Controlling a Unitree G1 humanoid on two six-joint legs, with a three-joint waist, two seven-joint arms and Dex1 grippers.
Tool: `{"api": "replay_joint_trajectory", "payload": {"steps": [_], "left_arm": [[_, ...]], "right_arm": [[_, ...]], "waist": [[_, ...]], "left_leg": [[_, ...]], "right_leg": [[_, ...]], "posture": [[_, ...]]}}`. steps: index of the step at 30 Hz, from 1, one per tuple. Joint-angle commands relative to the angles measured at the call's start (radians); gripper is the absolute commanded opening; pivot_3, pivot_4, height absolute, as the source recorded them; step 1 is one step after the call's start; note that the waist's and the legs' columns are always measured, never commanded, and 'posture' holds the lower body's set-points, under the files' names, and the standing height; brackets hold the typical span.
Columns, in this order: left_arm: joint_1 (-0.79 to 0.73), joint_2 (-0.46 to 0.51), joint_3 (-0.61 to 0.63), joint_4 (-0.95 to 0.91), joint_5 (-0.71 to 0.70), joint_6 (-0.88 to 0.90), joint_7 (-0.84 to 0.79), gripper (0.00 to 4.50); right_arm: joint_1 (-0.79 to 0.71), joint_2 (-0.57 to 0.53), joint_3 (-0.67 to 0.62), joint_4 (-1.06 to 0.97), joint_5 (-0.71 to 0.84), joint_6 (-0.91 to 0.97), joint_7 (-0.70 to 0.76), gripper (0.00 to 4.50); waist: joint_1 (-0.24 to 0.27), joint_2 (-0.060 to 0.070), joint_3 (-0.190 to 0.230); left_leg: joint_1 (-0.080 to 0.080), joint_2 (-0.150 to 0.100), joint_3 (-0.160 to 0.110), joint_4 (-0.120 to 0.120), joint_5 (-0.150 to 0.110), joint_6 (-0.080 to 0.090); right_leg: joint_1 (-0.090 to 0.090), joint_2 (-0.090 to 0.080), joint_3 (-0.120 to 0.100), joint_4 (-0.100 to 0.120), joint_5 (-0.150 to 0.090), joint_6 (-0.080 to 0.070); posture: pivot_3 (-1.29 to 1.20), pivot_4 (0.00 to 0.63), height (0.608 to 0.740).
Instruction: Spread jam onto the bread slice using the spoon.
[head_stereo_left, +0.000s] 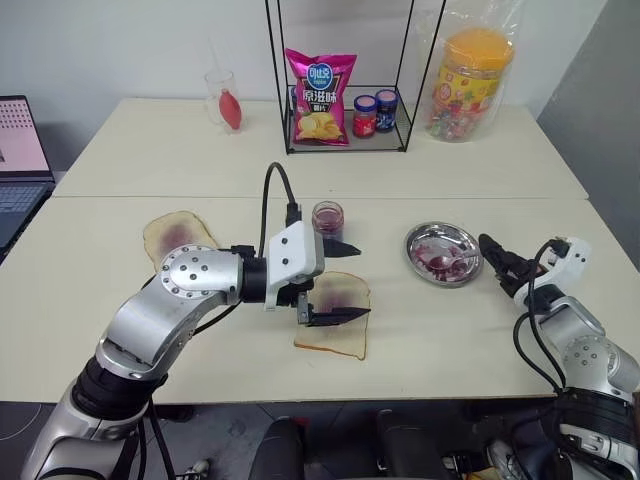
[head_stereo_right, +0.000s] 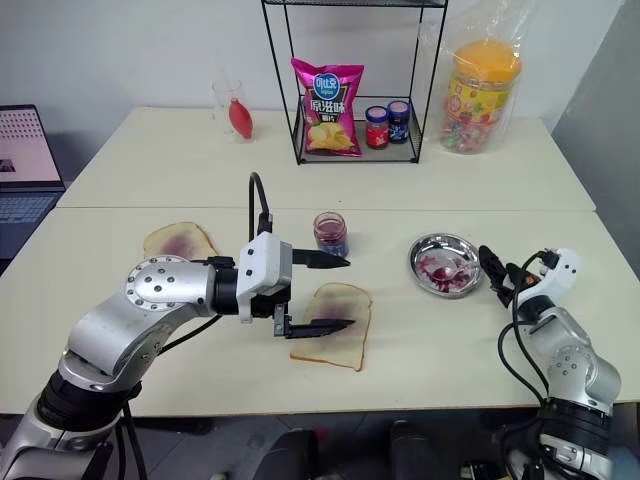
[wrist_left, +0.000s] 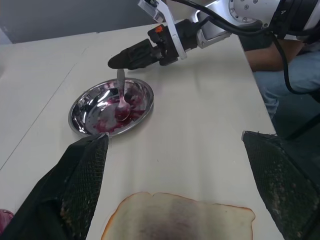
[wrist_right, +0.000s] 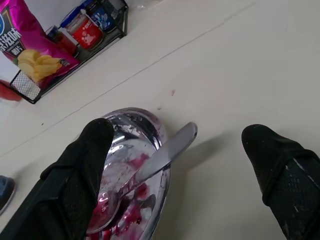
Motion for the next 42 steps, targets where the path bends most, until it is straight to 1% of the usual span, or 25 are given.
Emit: {"api": "replay_joint_trajectory", "payload": {"steps": [1,6,10,11,13,16,18,19,23,25,26,32,37,42], "left_arm": [[0.003,-0.007,0.005,-0.016,0.012,-0.01,-0.003,4.45],[0.002,-0.013,0.007,-0.011,0.019,-0.01,-0.008,4.45],[0.005,-0.005,0.015,-0.008,0.021,-0.01,-0.014,4.5],[0.007,-0.004,0.016,-0.009,0.023,-0.01,-0.014,4.5],[0.01,-0.003,0.018,-0.008,0.027,-0.012,-0.013,4.5],[0.013,-0.003,0.019,-0.005,0.034,-0.015,-0.014,4.5],[0.013,-0.006,0.02,-0.002,0.037,-0.016,-0.013,4.5],[0.013,-0.007,0.021,0.001,0.039,-0.017,-0.013,4.5],[0.018,-0.008,0.023,0.01,0.048,-0.024,-0.014,4.5],[0.02,-0.008,0.023,0.015,0.054,-0.03,-0.014,4.5],[0.021,-0.008,0.023,0.017,0.056,-0.033,-0.014,4.5],[0.021,-0.013,0.024,0.023,0.064,-0.038,-0.011,4.5],[0.04,-0.012,0.033,0.025,0.074,-0.047,0.001,4.5],[0.041,-0.021,0.038,0.024,0.073,-0.046,0.012,4.5]], "right_arm": [[-0.05,0.009,-0.02,0.037,0.044,-0.004,0.023,4.5],[-0.093,0.012,-0.034,0.094,0.066,-0.007,0.021,4.5],[-0.117,0.003,-0.046,0.161,0.058,-0.028,0.034,3.83],[-0.118,0.002,-0.049,0.163,0.061,-0.027,0.036,3.53],[-0.123,0.003,-0.059,0.163,0.073,-0.022,0.035,3.12],[-0.132,0.005,-0.072,0.17,0.084,-0.015,0.035,2.32],[-0.135,0.005,-0.075,0.174,0.088,-0.01,0.037,1.87],[-0.137,0.004,-0.078,0.177,0.089,-0.011,0.034,1.56],[-0.139,0.002,-0.09,0.175,0.115,0.005,0.033,0.53],[-0.134,0.002,-0.088,0.163,0.131,0.026,0.031,0.12],[-0.133,0.003,-0.088,0.158,0.137,0.034,0.028,0.04],[-0.135,-0.005,-0.088,0.161,0.17,0.067,0.04,0.04],[-0.13,-0.019,-0.092,0.091,0.195,0.079,0.048,0.04],[-0.123,-0.033,-0.106,0.068,0.212,0.098,0.038,0.04]], "waist": [[-0.001,0.0,0.0],[-0.005,0.0,0.0],[-0.006,0.0,0.0],[-0.007,0.0,0.0],[-0.007,0.0,0.0],[-0.008,0.0,0.0],[-0.01,0.0,0.0],[-0.01,0.0,0.0],[-0.011,0.0,0.0],[-0.011,0.0,0.0],[-0.011,0.0,0.0],[-0.013,0.0,0.0],[-0.013,0.001,0.0],[-0.013,0.001,0.0]], "left_leg": [[0.0,0.0,0.0,0.0,0.0,0.0],[0.0,0.0,0.0,0.0,0.0,0.0],[0.0,0.0,0.0,0.0,0.0,0.0],[0.0,0.0,0.0,0.0,0.0,0.0],[0.0,0.0,0.0,0.0,0.0,0.0],[0.0,0.0,0.0,0.0,0.0,0.0],[0.0,0.0,0.0,0.0,0.0,0.0],[0.001,0.0,0.0,0.0,0.0,0.0],[0.001,0.0,0.0,0.0,0.0,0.0],[0.001,0.0,0.0,0.0,0.0,0.0],[0.001,0.0,0.0,0.0,0.0,0.0],[0.001,0.0,0.0,0.0,0.0,0.0],[0.001,0.0,0.0,0.0,0.0,0.0],[0.001,0.0,0.0,0.0,0.0,0.0]], "right_leg": [[0.0,0.0,0.0,0.0,0.0,0.0],[0.0,0.0,0.0,0.001,0.0,0.0],[0.0,0.0,0.0,0.001,0.0,0.0],[0.0,0.0,0.0,0.001,0.0,0.0],[0.0,0.0,0.0,0.001,0.0,0.0],[0.0,0.0,0.0,0.001,0.0,0.0],[0.0,0.0,0.0,0.001,0.0,0.0],[0.0,0.0,0.0,0.001,0.0,0.0],[0.0,0.0,0.0,0.001,0.0,0.0],[0.0,0.0,0.0,0.001,0.0,0.0],[0.0,0.0,0.0,0.001,0.0,0.0],[0.001,0.0,0.0,0.001,0.0,0.0],[0.001,0.0,0.0,0.001,0.0,0.0],[0.001,0.0,0.0,0.001,0.0,0.0]], "posture": [[0.0,0.15,0.74],[0.0,0.15,0.74],[0.0,0.15,0.74],[0.0,0.15,0.74],[0.0,0.15,0.74],[0.0,0.15,0.74],[0.0,0.15,0.74],[0.0,0.15,0.74],[0.0,0.15,0.74],[0.0,0.15,0.74],[0.0,0.15,0.74],[0.0,0.15,0.74],[0.0,0.15,0.74],[0.0,0.15,0.74]]}}
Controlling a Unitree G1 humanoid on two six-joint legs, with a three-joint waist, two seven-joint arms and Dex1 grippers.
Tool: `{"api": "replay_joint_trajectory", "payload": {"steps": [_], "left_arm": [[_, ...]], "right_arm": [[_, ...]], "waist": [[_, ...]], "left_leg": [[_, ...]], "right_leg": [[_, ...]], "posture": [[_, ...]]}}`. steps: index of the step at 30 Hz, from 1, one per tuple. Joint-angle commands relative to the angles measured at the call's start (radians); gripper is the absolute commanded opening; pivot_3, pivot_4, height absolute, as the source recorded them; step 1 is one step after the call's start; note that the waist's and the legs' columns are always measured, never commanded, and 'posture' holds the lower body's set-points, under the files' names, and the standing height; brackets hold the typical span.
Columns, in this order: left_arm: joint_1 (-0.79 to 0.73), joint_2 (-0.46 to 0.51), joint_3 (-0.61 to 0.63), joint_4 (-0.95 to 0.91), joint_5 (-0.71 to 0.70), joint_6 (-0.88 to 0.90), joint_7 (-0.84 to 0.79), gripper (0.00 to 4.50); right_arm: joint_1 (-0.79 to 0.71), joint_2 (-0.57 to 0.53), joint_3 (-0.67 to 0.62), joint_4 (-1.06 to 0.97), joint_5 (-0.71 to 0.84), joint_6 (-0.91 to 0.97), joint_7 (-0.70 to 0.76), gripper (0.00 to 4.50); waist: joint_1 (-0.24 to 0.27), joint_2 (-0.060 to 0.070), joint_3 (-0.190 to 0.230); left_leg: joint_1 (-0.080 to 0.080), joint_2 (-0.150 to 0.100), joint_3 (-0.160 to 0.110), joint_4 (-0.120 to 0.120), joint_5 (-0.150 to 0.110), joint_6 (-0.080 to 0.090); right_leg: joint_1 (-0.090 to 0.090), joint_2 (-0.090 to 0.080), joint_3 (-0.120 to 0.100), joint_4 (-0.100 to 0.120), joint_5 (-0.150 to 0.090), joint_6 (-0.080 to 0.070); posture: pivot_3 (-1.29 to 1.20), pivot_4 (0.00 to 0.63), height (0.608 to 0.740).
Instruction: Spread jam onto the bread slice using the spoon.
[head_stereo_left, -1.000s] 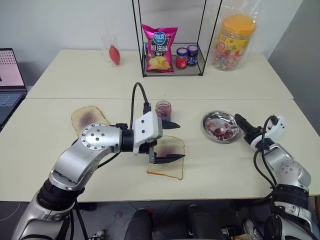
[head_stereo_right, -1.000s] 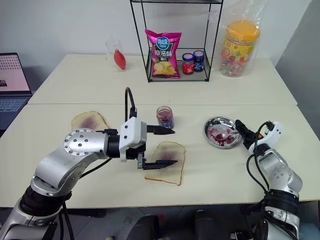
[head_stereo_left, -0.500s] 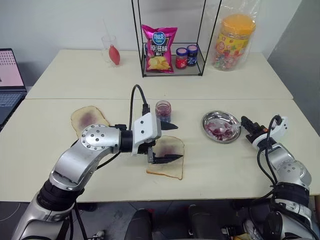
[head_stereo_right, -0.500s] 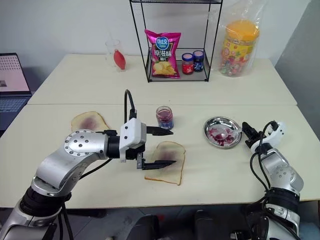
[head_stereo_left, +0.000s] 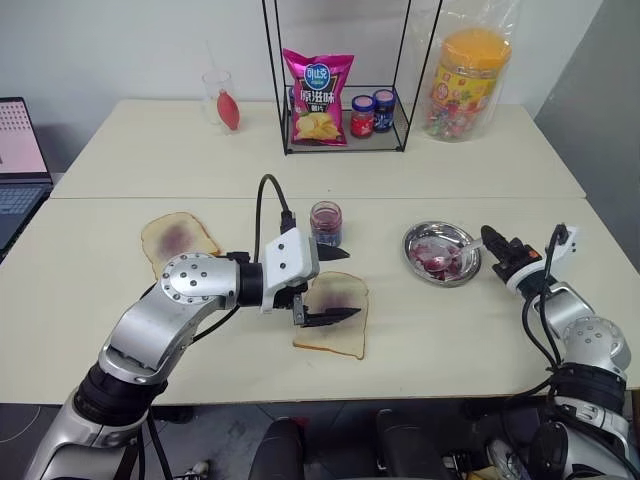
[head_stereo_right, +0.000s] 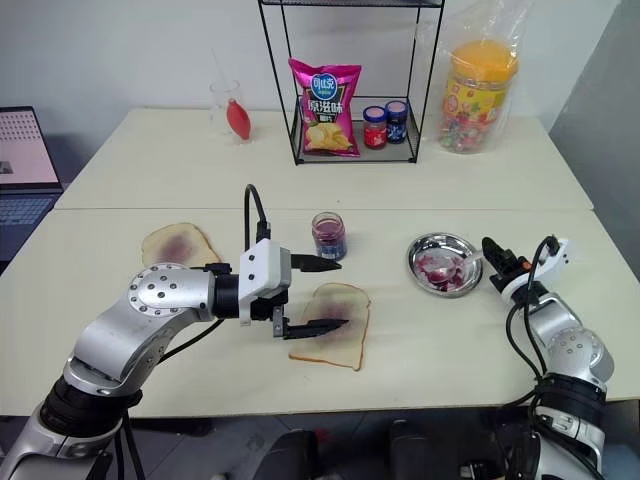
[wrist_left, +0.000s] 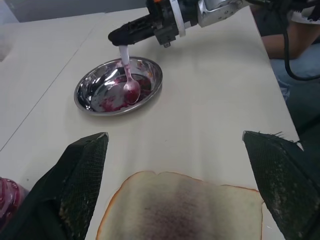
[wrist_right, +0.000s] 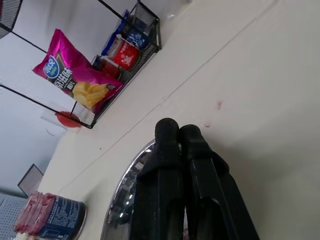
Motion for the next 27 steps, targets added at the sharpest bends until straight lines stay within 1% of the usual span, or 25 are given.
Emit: {"api": "replay_joint_trajectory", "payload": {"steps": [1,8,12,16,18,20,22,27], "left_arm": [[-0.002,-0.012,0.033,-0.014,0.002,-0.02,0.014,4.5],[0.03,-0.028,0.093,-0.006,0.0,0.01,0.088,4.5],[0.069,-0.031,0.138,-0.006,0.014,0.012,0.147,4.5],[0.114,-0.035,0.212,0.015,0.021,0.005,0.208,4.5],[0.141,-0.034,0.259,0.024,0.015,0.0,0.225,4.5],[0.181,-0.022,0.31,0.024,0.011,-0.004,0.233,4.5],[0.213,-0.022,0.345,0.018,0.016,-0.006,0.253,4.5],[0.299,-0.059,0.403,-0.024,0.031,0.003,0.338,4.5]], "right_arm": [[0.002,-0.028,-0.031,-0.062,0.041,0.012,-0.003,0.04],[-0.012,-0.054,-0.028,-0.212,0.104,0.048,-0.035,0.04],[-0.046,-0.07,0.002,-0.299,0.131,0.07,-0.065,0.04],[-0.131,-0.069,0.071,-0.366,0.13,0.082,-0.099,0.04],[-0.199,-0.048,0.115,-0.379,0.121,0.075,-0.119,0.04],[-0.277,-0.033,0.186,-0.377,0.077,0.057,-0.118,0.04],[-0.342,-0.008,0.231,-0.349,0.04,0.037,-0.125,0.04],[-0.475,0.028,0.391,-0.244,-0.133,-0.066,-0.067,0.04]], "waist": [[0.0,0.0,0.0],[-0.002,0.001,0.001],[-0.003,0.002,0.001],[-0.007,0.002,0.001],[-0.012,0.003,0.002],[-0.016,0.004,0.002],[-0.019,0.004,0.002],[-0.009,0.003,0.002]], "left_leg": [[0.0,0.0,0.0,0.0,0.0,0.0],[0.0,0.0,0.0,0.0,0.0,0.0],[0.0,0.0,0.0,0.0,0.0,0.0],[0.0,0.0,0.0,0.0,0.0,0.0],[0.001,0.0,0.001,0.0,0.0,0.0],[0.001,0.001,0.001,0.0,0.0,0.0],[0.001,0.001,0.001,-0.001,0.0,0.0],[-0.001,0.001,-0.001,-0.001,0.0,0.0]], "right_leg": [[0.0,0.0,0.0,0.0,0.0,0.0],[0.0,0.0,0.0,0.0,0.0,0.0],[0.0,0.0,0.0,0.0,0.0,0.0],[0.0,0.0,0.0,0.0,0.0,0.0],[-0.001,0.0,0.001,0.001,0.0,0.0],[-0.001,0.001,0.001,0.001,0.0,0.0],[-0.001,0.001,0.001,0.001,0.0,0.0],[-0.002,0.001,-0.001,0.0,0.0,0.0]], "posture": [[0.0,0.15,0.74],[0.0,0.15,0.74],[0.0,0.15,0.74],[0.0,0.15,0.74],[0.0,0.15,0.74],[0.0,0.15,0.74],[0.0,0.15,0.74],[0.0,0.15,0.74]]}}
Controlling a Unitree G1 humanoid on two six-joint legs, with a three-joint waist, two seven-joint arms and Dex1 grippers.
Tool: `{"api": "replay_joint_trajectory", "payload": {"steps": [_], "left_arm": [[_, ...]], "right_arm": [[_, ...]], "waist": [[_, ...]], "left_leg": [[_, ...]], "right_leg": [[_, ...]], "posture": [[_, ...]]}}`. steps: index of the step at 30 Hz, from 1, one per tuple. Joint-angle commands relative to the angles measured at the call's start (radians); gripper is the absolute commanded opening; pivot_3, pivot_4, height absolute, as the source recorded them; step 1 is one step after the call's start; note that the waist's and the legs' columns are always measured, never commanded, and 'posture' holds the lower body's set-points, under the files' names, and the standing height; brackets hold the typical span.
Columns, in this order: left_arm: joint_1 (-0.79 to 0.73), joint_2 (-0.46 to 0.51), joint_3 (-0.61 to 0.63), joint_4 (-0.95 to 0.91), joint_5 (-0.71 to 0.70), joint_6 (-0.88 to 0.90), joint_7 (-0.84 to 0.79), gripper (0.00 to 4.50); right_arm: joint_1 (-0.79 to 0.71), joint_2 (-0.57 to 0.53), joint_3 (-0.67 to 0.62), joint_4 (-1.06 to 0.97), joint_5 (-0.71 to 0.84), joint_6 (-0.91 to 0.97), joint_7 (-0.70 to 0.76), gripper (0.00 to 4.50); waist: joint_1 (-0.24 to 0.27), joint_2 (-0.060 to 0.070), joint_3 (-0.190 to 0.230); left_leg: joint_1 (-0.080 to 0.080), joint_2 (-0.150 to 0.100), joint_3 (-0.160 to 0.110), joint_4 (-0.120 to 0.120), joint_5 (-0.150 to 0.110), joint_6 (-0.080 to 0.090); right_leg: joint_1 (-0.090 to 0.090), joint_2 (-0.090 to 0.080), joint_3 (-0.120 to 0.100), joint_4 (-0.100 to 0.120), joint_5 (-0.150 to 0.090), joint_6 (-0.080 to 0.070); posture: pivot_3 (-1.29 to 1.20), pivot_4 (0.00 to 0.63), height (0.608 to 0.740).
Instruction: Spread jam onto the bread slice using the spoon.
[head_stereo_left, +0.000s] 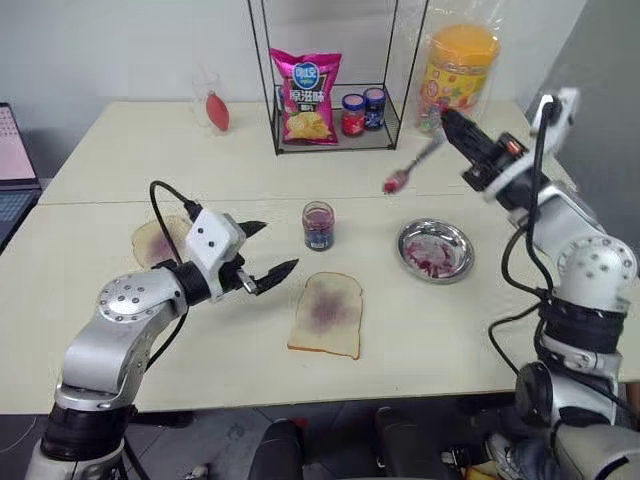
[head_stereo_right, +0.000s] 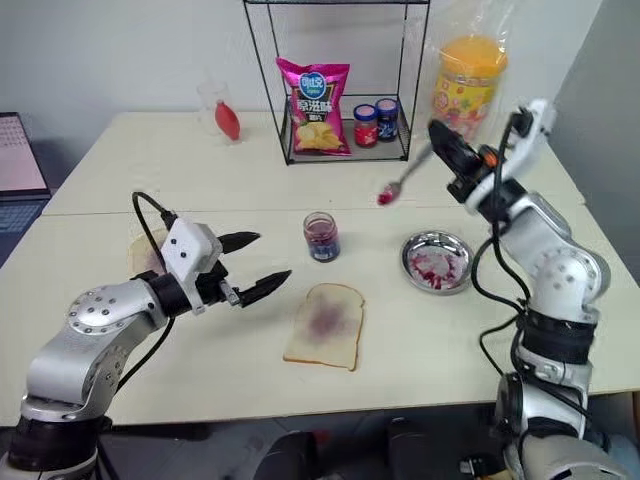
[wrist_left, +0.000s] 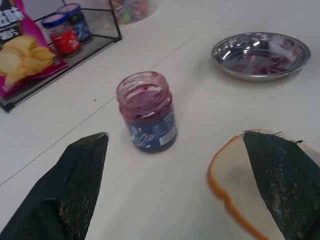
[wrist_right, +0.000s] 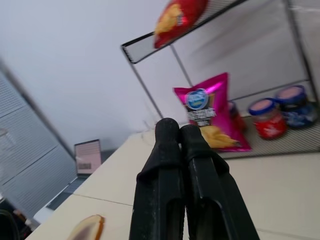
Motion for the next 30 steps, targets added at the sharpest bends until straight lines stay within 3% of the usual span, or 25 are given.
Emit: {"api": "replay_joint_trajectory", "payload": {"steps": [1,5,12,26,30], "left_arm": [[0.06,-0.032,0.058,-0.066,0.017,-0.005,0.081,4.5],[0.084,-0.063,0.06,-0.108,0.011,0.019,0.136,4.5],[0.101,-0.077,0.067,-0.136,0.008,0.046,0.176,4.5],[0.1,-0.084,0.083,-0.136,-0.014,0.082,0.21,4.5],[0.09,-0.079,0.081,-0.122,-0.01,0.084,0.211,4.5]], "right_arm": [[-0.104,0.031,0.129,0.085,-0.161,-0.129,0.066,0.04],[-0.145,0.059,0.241,0.201,-0.296,-0.244,0.162,0.04],[-0.185,0.105,0.302,0.343,-0.403,-0.357,0.286,0.04],[-0.188,0.182,0.349,0.501,-0.56,-0.505,0.38,0.04],[-0.161,0.191,0.397,0.574,-0.663,-0.63,0.383,0.04]], "waist": [[0.002,0.0,0.0],[0.008,0.0,0.0],[0.008,0.0,0.0],[0.005,0.0,0.0],[0.004,0.0,0.0]], "left_leg": [[0.0,0.0,0.001,0.0,0.0,0.0],[-0.002,-0.001,0.0,0.0,0.0,0.0],[-0.001,-0.001,0.0,0.001,0.0,0.0],[-0.001,-0.001,-0.001,0.0,0.0,0.0],[-0.001,0.0,0.0,0.0,0.0,0.0]], "right_leg": [[0.0,0.0,0.0,0.0,0.0,0.0],[-0.001,-0.002,0.0,-0.001,0.0,0.0],[-0.001,-0.001,-0.001,0.0,0.003,-0.005],[-0.002,-0.001,-0.001,0.001,0.003,-0.005],[-0.002,-0.001,-0.001,0.001,0.003,-0.005]], "posture": [[0.0,0.15,0.74],[0.0,0.15,0.74],[0.0,0.15,0.74],[0.0,0.15,0.74],[0.0,0.15,0.74]]}}
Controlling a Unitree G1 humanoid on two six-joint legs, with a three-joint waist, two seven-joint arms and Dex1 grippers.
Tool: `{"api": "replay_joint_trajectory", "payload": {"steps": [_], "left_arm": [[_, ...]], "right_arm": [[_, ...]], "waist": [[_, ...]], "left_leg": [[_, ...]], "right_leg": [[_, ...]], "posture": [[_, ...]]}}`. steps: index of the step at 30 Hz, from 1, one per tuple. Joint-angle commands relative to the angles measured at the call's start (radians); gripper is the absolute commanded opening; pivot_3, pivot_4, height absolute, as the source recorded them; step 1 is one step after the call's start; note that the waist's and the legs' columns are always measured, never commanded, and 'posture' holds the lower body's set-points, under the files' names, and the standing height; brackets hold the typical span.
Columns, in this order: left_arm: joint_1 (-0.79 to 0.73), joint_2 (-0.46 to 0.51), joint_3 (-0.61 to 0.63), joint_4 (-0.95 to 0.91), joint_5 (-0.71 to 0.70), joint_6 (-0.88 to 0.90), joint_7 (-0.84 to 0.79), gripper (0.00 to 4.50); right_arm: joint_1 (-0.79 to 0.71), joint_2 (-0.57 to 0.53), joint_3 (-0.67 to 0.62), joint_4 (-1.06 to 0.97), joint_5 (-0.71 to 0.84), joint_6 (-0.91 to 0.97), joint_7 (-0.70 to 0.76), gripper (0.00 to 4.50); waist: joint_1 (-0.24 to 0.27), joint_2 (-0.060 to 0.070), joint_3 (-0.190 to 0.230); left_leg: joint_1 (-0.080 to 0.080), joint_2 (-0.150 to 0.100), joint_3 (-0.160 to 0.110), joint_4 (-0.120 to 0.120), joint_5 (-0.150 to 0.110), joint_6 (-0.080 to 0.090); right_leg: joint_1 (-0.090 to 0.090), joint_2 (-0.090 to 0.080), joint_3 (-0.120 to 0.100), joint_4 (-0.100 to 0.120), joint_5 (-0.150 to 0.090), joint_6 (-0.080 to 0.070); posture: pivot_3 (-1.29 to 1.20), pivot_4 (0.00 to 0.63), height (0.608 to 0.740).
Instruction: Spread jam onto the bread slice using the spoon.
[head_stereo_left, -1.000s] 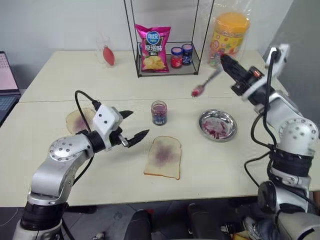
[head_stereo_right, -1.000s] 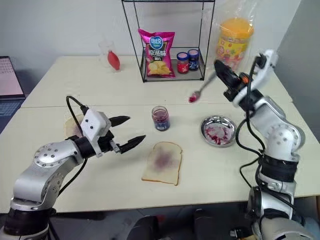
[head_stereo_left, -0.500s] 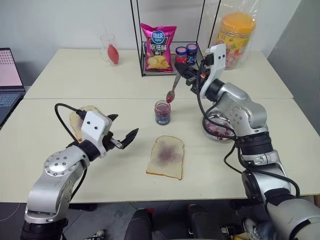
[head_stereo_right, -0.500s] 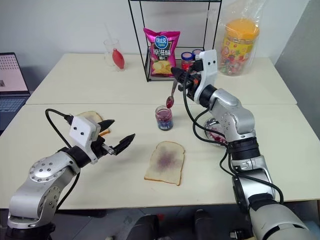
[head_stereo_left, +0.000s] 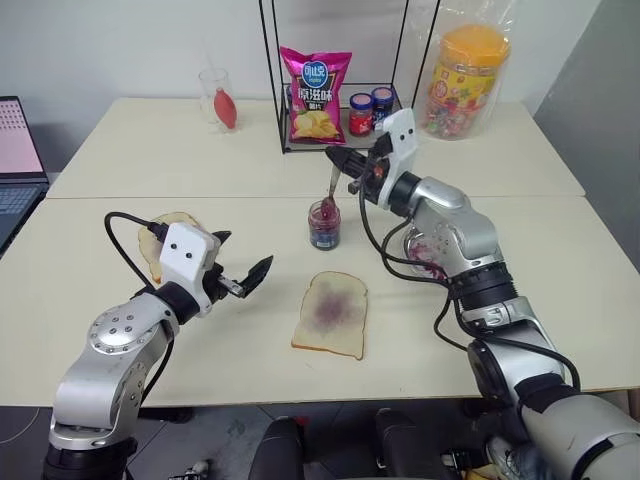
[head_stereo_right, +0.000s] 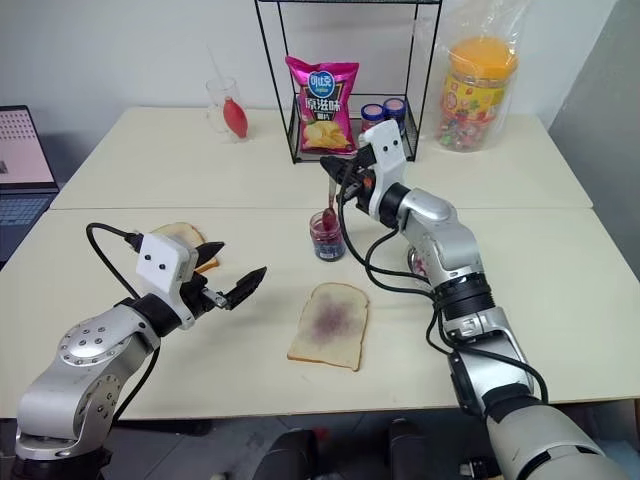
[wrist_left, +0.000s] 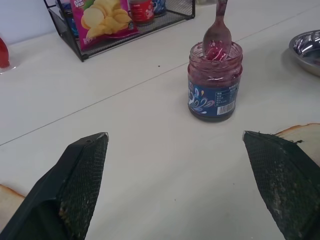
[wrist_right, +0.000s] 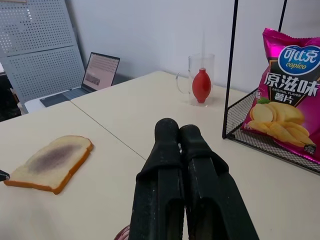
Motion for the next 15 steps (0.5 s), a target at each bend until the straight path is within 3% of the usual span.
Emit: {"api": "replay_joint_trajectory", "payload": {"steps": [1,8,15], "left_arm": [[-0.016,0.008,0.023,-0.025,-0.004,-0.004,0.004,4.5],[-0.022,0.008,0.015,-0.014,0.0,-0.011,-0.002,4.5],[-0.02,0.009,0.007,0.0,0.009,-0.027,-0.014,4.5]], "right_arm": [[0.004,0.016,0.037,0.048,-0.085,-0.126,0.008,0.04],[0.021,0.053,0.049,0.126,-0.144,-0.2,0.001,0.04],[0.034,0.088,0.005,0.104,-0.094,-0.069,0.016,0.04]], "waist": [[0.0,0.0,0.0],[0.0,0.0,0.0],[-0.001,0.0,0.0]], "left_leg": [[0.0,0.0,0.0,0.0,0.0,0.0],[0.0,0.0,0.0,0.0,0.0,0.0],[0.0,0.0,0.0,0.0,0.0,0.0]], "right_leg": [[0.0,0.0,0.0,0.0,0.0,0.0],[0.0,0.0,0.0,0.0,0.0,0.0],[0.0,0.0,0.0,0.0,0.0,0.0]], "posture": [[0.0,0.15,0.74],[0.0,0.15,0.74],[0.0,0.15,0.74]]}}
